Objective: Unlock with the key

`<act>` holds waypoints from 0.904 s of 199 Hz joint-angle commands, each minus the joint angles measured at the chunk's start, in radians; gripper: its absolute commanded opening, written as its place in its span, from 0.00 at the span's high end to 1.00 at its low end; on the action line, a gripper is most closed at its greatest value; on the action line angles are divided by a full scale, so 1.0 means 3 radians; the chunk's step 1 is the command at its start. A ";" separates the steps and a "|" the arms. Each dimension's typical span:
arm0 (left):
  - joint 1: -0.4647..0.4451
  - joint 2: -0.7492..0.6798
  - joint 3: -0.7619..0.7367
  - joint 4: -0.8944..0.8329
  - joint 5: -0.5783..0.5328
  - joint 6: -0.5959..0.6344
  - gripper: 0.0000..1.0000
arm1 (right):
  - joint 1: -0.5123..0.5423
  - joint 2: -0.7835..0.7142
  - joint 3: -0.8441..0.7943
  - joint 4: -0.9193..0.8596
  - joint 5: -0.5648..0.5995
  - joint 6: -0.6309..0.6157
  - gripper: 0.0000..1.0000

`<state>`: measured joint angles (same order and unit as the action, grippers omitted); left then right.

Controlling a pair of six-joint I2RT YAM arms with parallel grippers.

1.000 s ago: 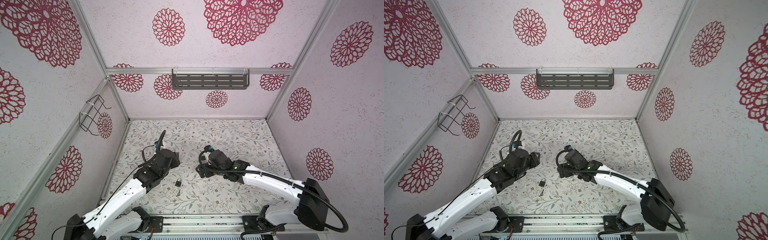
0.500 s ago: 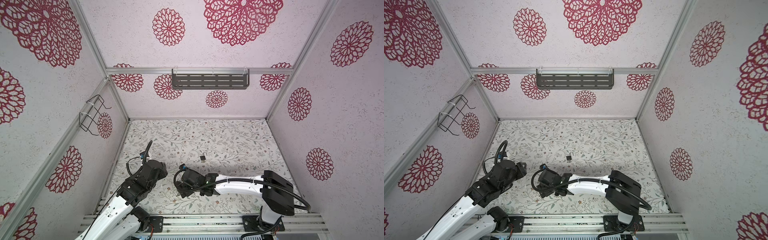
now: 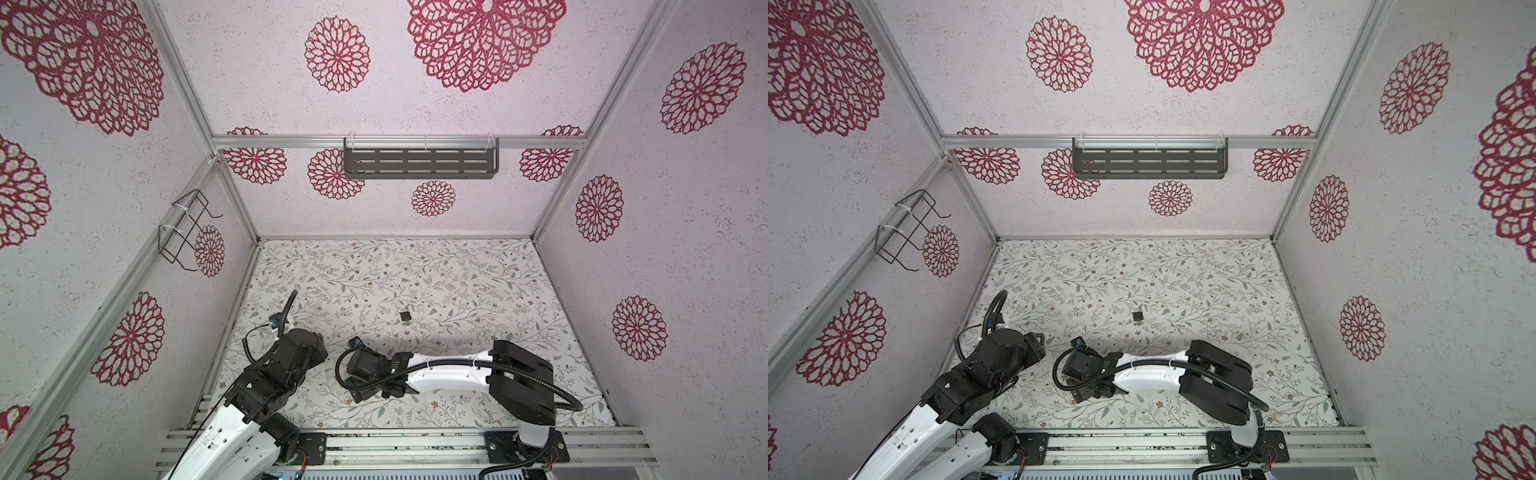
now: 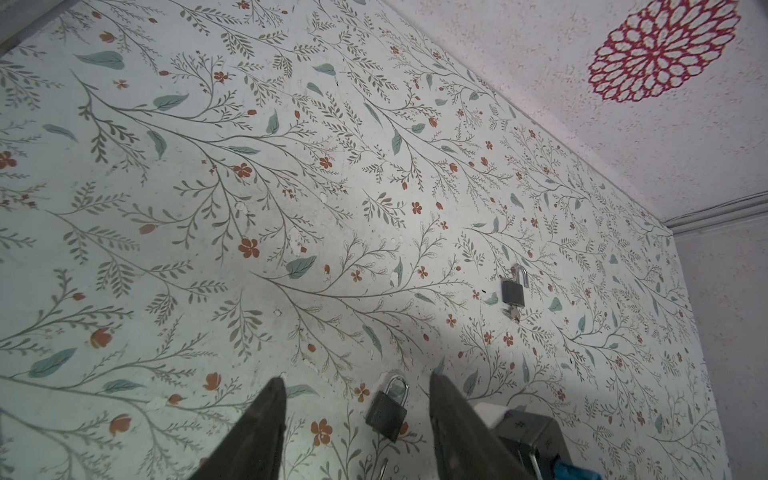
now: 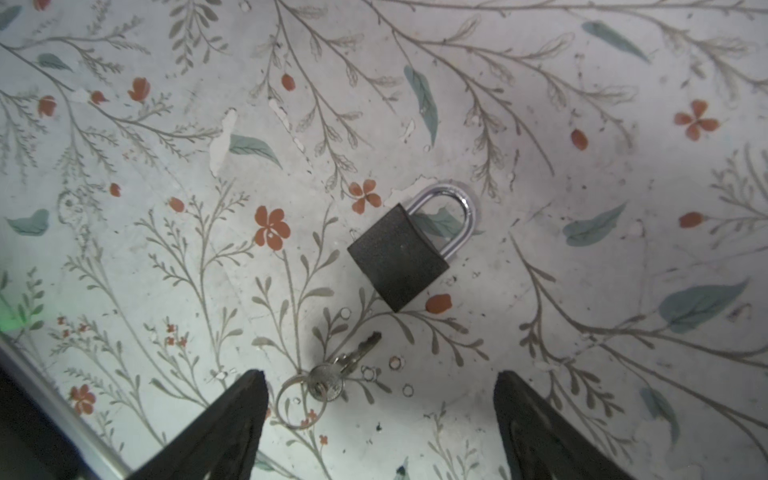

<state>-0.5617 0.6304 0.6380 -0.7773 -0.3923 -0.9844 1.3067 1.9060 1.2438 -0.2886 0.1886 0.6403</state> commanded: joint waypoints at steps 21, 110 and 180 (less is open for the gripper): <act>0.0052 -0.0055 -0.0052 0.0017 -0.0050 -0.0144 0.43 | 0.0045 0.0126 0.0241 -0.0290 0.0149 -0.0008 0.11; 0.0075 -0.0098 -0.0051 0.0105 -0.0037 -0.0213 0.43 | 0.0070 0.0112 0.0346 -0.0851 0.0376 -0.0160 0.09; 0.0093 -0.0085 -0.0061 0.0270 0.0116 -0.0247 0.44 | -0.0050 -0.0339 0.0095 -0.0919 0.0278 -0.0302 0.09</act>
<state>-0.5438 0.6067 0.6281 -0.7406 -0.3702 -1.0374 1.3056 1.8999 1.2797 -0.5358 0.2665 0.5777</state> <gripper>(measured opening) 0.566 0.909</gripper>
